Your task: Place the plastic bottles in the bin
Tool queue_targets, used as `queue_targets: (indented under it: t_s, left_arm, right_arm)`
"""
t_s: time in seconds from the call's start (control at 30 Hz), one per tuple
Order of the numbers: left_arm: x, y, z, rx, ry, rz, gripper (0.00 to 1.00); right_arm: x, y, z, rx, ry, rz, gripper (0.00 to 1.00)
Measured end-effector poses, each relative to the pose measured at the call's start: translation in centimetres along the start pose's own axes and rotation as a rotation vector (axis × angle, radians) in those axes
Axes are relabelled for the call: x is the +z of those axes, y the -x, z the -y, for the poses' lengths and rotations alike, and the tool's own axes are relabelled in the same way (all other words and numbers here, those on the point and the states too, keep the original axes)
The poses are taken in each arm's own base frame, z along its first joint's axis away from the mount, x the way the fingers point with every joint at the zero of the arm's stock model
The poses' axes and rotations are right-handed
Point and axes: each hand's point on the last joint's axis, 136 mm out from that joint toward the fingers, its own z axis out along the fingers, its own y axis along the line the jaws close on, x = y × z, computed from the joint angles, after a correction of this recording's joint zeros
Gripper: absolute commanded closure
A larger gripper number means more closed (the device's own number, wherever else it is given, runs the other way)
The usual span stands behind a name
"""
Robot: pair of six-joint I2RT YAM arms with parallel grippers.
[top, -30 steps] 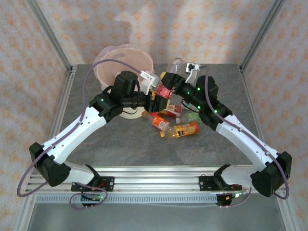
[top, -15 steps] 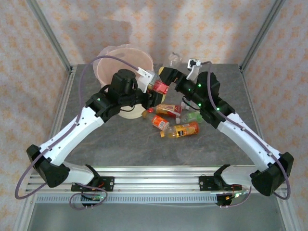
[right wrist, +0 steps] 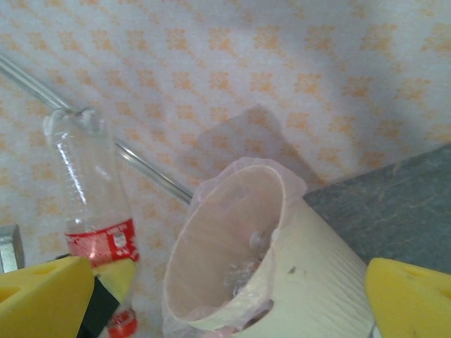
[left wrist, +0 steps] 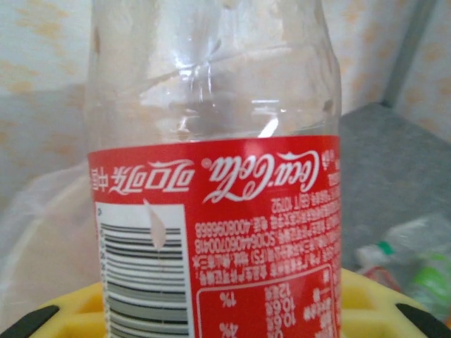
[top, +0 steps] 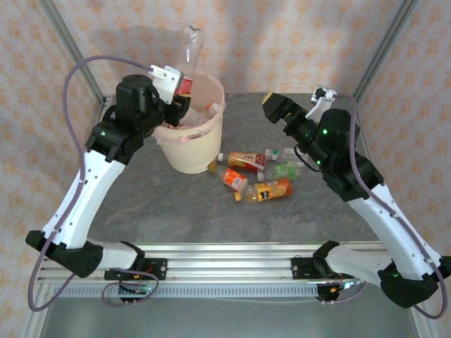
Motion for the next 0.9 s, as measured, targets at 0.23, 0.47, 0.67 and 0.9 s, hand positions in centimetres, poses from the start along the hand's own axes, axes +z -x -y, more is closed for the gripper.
queue_targets:
  t_s: [0.23,0.47,0.67,0.9]
  left_arm:
    - [3.7,-2.7,-3.5,0.101,0.073,-0.104,0.64]
    - [7.2,-5.8,-5.2,0.16,0.07,-0.203,0.62]
    - [7.7,-6.6,-6.2,0.191,0.063,-0.221,0.56]
    - [8.3,-8.6,-5.6,0.236,0.019,-0.263,0.48]
  right_arm:
    - [-0.3,-1.3,2.4,0.002,-0.087,-0.026,0.01]
    - [-0.2,-2.5,3.9,0.007,-0.133,-0.052,0.01]
    - [-0.3,-2.7,4.3,0.009,-0.148,-0.054,0.01]
    - [-0.7,-2.6,4.6,0.011,-0.157,-0.048,0.01]
